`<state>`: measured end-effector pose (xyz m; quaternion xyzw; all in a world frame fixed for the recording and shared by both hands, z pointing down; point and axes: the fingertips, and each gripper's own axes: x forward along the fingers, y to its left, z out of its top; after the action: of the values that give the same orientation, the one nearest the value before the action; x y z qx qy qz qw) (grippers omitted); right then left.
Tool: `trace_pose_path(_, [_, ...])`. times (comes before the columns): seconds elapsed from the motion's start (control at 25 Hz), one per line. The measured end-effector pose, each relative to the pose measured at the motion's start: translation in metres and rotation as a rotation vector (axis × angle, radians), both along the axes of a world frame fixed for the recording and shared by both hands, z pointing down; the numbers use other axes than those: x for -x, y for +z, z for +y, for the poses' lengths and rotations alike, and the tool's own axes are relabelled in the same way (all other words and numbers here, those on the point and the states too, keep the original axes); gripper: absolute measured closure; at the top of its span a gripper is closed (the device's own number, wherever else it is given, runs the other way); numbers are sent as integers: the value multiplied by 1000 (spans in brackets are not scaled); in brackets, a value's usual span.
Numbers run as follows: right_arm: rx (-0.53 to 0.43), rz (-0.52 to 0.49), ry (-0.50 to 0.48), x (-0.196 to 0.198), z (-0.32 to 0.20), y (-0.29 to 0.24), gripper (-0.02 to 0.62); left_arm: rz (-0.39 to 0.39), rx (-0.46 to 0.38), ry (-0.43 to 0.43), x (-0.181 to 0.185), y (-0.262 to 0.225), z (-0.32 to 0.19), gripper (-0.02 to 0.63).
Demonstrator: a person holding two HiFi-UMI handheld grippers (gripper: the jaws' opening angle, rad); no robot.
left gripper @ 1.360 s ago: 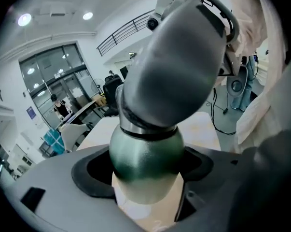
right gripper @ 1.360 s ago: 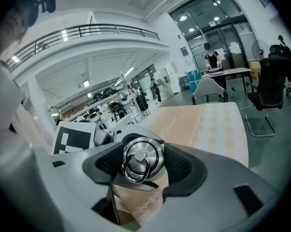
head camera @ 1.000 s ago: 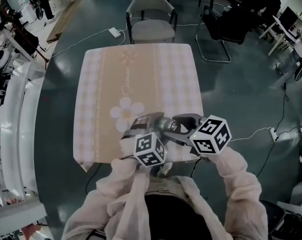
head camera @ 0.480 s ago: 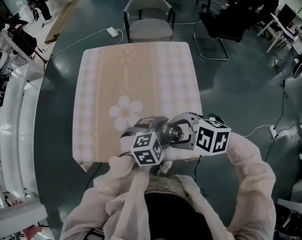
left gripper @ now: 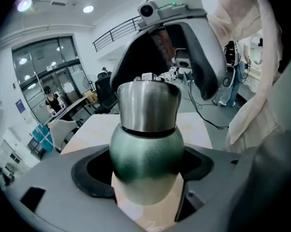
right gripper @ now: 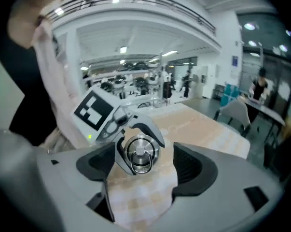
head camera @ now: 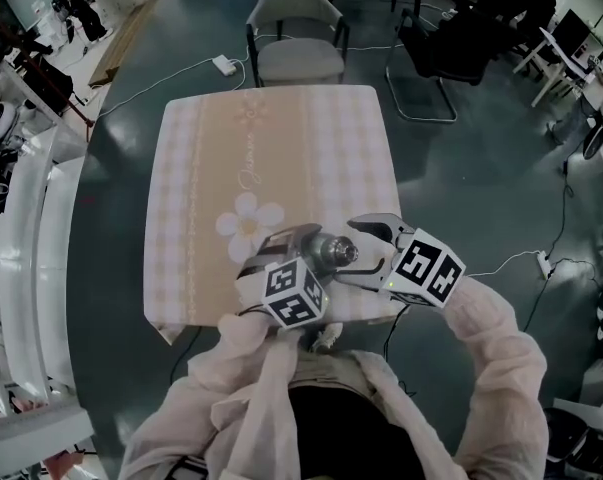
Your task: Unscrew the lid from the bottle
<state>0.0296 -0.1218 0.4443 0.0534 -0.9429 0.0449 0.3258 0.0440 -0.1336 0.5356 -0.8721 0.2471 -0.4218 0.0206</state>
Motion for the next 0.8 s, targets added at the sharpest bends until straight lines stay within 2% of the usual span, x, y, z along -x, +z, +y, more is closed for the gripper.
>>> trace_pose_path(0.12, [240,-66,264,-12,-14,6,228,-40,-30,-26,5,2,-5,224])
trace_pose_path(0.2, [407,-99,400,-15,-13,14,241,-60,-45,-29,6,6,-7,224])
trace_pose_path(0.32, [596,-151,534,-13,-9,24,241,-81,-56,-20,3,9,-8,224])
trace_pose_path(0.4, [644,-164,603,-13,-10,28,257,-86,-57,-13,0,9,-8,224])
trace_pose_path(0.48, [627,-158,633,-14,-13,30,301,-91,-53,-7,-3,11,-7,224])
trace_pose_path(0.6, [555,-129,593,-12,-11,28,337,-93,-50,-3,-3,13,-7,224])
trace_pose_path(0.68, [462,-93,515,-10,-9,25,338,-85,-49,-1,-3,11,-7,224])
trace_pose_path(0.8, [247,-13,320,-6,-2,20,337,-80,-54,25,-5,8,-4,224])
